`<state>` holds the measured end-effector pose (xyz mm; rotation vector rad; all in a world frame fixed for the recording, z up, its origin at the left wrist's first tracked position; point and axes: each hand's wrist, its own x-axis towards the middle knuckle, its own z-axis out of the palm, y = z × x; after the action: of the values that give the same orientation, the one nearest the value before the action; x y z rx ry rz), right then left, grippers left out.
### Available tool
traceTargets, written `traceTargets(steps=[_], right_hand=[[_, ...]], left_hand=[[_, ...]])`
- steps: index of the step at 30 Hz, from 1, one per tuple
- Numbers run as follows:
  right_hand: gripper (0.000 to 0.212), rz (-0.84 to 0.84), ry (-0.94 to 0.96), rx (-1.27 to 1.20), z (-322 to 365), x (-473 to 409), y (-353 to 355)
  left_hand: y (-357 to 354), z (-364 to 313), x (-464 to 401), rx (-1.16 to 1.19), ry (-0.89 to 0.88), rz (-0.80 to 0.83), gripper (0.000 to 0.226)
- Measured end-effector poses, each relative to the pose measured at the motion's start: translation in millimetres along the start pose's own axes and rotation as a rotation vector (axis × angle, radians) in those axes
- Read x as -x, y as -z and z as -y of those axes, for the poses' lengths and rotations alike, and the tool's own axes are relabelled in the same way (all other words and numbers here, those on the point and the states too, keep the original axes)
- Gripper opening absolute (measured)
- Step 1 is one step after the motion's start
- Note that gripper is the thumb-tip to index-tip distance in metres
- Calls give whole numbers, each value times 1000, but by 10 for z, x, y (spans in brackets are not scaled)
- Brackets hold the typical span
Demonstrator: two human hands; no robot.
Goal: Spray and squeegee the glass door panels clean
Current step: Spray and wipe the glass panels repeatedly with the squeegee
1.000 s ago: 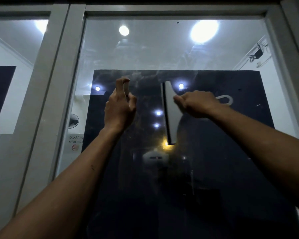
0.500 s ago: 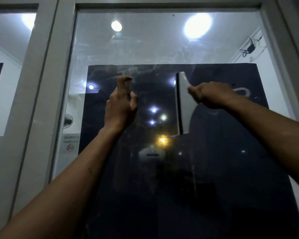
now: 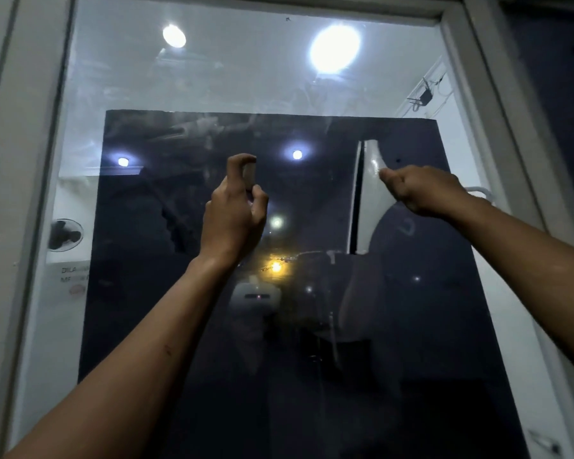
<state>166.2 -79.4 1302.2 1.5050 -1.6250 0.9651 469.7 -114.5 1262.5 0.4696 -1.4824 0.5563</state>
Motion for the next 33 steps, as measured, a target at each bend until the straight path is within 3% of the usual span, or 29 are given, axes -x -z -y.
traceTargets(steps=[8,12,15,17,26,33], right_hand=[[12,-40,-92,-122,-54,72,1],[24,21,-232,-180,-195,275,-242],[62,49,-439,-385,-253,682,-486],[72,56,-514,-456,-241,1035,-668],[67,-42,-613,-490,-159,1352,-722],[66,-28,-764,-621,-95,2169,-1155]], left_hand=[[-232,-234,93,45,-1,27,37],[-363,-400,244,112,36,-5,35],[-404,-474,438,167,57,-13,33],[-412,-507,572,172,76,-9,34],[-401,-676,906,181,157,31,36],[-371,-831,1371,203,217,64,37]])
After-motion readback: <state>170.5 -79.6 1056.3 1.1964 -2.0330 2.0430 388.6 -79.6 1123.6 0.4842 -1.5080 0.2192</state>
